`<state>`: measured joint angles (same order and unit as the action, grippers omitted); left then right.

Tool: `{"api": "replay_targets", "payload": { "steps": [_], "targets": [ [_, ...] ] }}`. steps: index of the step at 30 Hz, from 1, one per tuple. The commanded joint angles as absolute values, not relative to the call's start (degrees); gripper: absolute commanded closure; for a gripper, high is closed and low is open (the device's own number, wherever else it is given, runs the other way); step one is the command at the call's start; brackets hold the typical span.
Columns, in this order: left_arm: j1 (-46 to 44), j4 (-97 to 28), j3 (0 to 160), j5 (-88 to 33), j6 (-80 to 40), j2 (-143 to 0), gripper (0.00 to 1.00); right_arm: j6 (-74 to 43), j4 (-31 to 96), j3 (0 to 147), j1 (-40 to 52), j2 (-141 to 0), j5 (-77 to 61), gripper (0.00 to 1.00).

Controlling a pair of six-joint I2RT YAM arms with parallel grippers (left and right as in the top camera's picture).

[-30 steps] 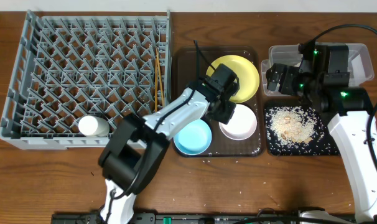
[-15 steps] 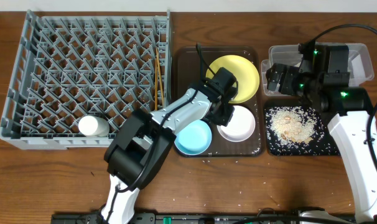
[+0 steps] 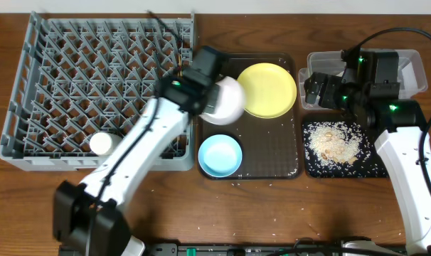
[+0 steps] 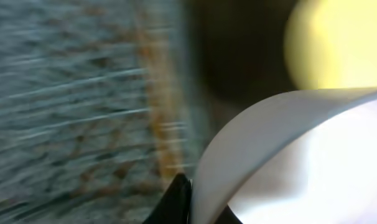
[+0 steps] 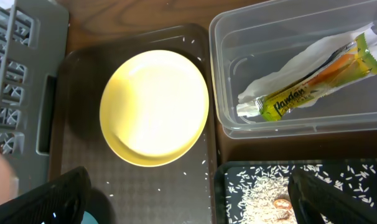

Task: Sort waste into correct bins and load items into the dishwasher
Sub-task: 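Place pink bowl upside down into dish rack with left gripper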

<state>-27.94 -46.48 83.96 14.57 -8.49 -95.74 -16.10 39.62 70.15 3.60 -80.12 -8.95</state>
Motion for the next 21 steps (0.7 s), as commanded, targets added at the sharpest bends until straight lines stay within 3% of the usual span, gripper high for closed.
{"api": "replay_targets", "payload": {
  "steps": [1, 7, 21],
  "targets": [
    [-24.27, -50.35, 84.58, 40.93, -7.27, -95.74, 0.93, -16.23, 39.68, 70.70, 3.40, -79.79, -8.38, 0.01],
    [-18.87, -51.81, 83.46, 66.30, -7.29, -97.78, 0.93, -16.23, 39.68, 70.70, 3.40, -79.79, -8.36, 0.01],
    [-17.17, -48.99, 81.21, 73.21, -10.17, -106.78, 0.93, -16.23, 39.68, 70.70, 3.40, -79.79, -8.38, 0.01]
  ]
}}
